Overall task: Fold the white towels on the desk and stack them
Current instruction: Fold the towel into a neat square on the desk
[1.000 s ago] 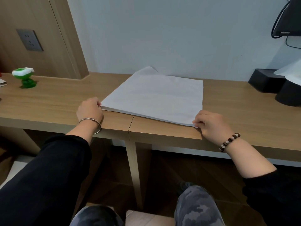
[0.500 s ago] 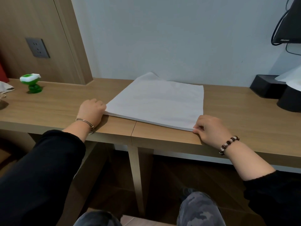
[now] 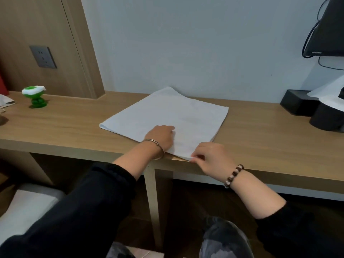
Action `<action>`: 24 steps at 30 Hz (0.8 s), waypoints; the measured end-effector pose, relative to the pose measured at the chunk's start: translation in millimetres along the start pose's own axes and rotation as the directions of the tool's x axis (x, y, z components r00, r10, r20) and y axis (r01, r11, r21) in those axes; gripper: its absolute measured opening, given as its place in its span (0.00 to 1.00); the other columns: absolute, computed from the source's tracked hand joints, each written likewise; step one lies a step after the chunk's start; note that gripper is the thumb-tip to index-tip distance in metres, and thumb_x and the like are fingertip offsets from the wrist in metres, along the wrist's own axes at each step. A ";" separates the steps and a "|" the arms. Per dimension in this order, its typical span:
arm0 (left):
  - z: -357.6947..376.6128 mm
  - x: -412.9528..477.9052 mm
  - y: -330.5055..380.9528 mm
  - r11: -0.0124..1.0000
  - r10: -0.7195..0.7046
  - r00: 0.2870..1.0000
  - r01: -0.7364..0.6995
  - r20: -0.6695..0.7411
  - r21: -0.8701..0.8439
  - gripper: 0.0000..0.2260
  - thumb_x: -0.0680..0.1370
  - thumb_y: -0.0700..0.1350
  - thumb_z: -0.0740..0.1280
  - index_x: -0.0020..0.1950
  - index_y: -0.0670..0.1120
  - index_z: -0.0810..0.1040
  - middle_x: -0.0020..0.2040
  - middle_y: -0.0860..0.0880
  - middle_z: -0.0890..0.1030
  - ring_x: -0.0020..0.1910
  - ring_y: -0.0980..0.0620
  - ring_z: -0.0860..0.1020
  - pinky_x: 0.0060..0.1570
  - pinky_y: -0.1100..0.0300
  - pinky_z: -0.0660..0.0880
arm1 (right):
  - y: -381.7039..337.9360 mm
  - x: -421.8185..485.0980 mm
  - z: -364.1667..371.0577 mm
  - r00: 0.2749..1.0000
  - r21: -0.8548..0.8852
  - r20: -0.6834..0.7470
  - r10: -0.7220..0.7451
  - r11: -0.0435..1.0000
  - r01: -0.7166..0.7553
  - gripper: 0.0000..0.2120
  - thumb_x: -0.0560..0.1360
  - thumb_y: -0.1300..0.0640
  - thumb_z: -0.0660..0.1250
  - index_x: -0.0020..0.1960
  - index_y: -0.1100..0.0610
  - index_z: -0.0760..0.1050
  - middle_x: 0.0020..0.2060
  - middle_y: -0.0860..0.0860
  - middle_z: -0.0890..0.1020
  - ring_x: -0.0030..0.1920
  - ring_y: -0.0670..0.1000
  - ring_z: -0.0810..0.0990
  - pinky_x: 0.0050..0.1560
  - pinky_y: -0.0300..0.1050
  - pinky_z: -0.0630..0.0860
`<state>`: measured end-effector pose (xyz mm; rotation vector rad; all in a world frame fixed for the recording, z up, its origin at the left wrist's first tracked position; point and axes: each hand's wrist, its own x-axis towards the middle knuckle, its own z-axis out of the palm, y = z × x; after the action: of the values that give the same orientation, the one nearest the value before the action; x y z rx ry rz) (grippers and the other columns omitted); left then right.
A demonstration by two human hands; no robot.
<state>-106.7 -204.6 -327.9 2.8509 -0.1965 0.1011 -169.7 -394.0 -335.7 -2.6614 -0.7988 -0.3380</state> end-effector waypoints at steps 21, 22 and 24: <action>41.6 -7.4 8.1 0.969 -0.042 0.998 0.030 0.043 0.245 0.28 0.75 0.69 0.40 0.74 0.63 0.45 0.78 0.51 0.47 0.76 0.43 0.46 0.68 0.34 0.46 | 66.2 41.6 -10.0 0.953 -0.361 0.027 -0.302 0.886 0.291 0.07 0.69 0.68 0.71 0.43 0.59 0.83 0.39 0.55 0.84 0.41 0.56 0.82 0.44 0.46 0.79; 41.1 -7.6 7.9 0.967 -0.044 0.998 0.029 0.053 0.254 0.28 0.75 0.69 0.40 0.74 0.64 0.44 0.78 0.51 0.47 0.76 0.43 0.46 0.68 0.34 0.45 | 69.1 41.8 -9.2 0.930 -0.369 -0.016 -0.368 0.866 0.336 0.07 0.66 0.70 0.73 0.37 0.60 0.82 0.32 0.54 0.82 0.34 0.56 0.80 0.39 0.46 0.79; 40.5 -7.4 7.8 0.964 -0.044 0.996 0.023 0.072 0.267 0.27 0.75 0.68 0.40 0.74 0.65 0.43 0.78 0.51 0.45 0.76 0.43 0.45 0.68 0.34 0.45 | 72.8 43.7 -7.6 0.915 -0.387 -0.004 -0.403 0.844 0.370 0.07 0.66 0.70 0.73 0.34 0.60 0.80 0.30 0.53 0.81 0.31 0.55 0.79 0.37 0.46 0.78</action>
<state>-113.1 -222.5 -365.2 3.1275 -0.1606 0.0106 -93.9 -432.7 -333.1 -2.7853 -1.3714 -0.7771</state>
